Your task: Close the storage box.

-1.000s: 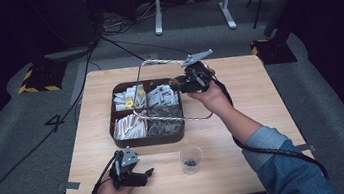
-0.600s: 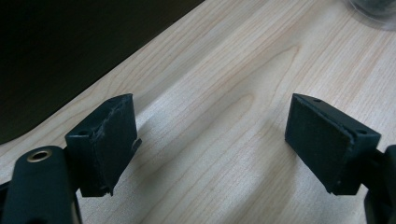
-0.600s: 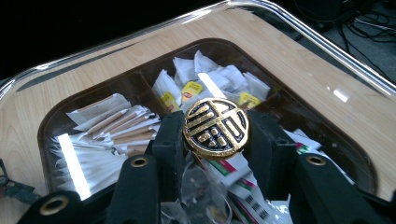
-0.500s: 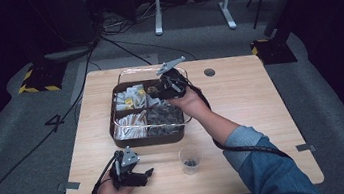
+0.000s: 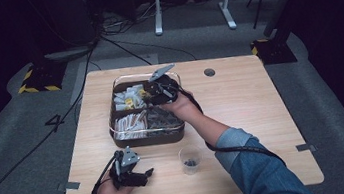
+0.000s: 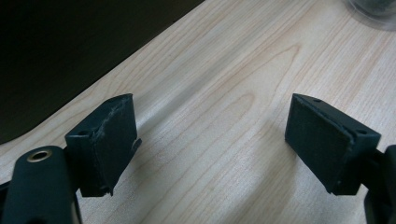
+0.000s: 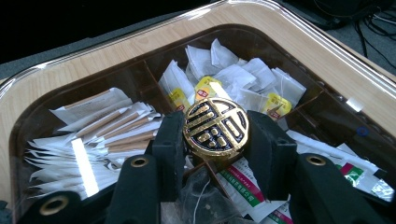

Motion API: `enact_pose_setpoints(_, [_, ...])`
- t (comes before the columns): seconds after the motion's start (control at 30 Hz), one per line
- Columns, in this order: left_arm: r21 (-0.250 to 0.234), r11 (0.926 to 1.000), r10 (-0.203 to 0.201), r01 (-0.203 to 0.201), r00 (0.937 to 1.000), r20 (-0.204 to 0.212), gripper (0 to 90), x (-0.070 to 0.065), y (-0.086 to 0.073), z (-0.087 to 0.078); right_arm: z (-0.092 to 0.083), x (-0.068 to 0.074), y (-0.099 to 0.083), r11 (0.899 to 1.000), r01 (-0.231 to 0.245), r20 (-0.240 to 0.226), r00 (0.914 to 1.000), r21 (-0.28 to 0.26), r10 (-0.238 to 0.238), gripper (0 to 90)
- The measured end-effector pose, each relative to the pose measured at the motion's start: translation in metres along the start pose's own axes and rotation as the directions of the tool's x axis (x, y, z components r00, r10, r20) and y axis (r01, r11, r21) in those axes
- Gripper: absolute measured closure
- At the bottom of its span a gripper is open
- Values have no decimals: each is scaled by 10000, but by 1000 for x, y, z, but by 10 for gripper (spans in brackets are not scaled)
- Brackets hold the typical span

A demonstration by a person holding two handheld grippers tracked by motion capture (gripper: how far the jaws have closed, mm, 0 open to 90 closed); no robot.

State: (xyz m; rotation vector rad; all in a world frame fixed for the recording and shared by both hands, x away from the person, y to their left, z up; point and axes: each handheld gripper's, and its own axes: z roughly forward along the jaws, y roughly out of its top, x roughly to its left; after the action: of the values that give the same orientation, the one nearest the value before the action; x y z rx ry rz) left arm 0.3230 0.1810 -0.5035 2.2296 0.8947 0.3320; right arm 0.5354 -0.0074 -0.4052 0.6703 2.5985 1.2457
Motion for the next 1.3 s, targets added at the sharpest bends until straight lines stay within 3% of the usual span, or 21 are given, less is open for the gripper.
enact_pose_setpoints(0.63, [11,10000,12,-12,10000,14,172,0,0,0,19,3,-13,9998,-38,-62,10000,202,39,587])
enact_pose_setpoints(1.3, [9,10000,9,-9,10000,9,172,0,0,0,23,2,-17,9996,-91,-208,9997,263,97,586])
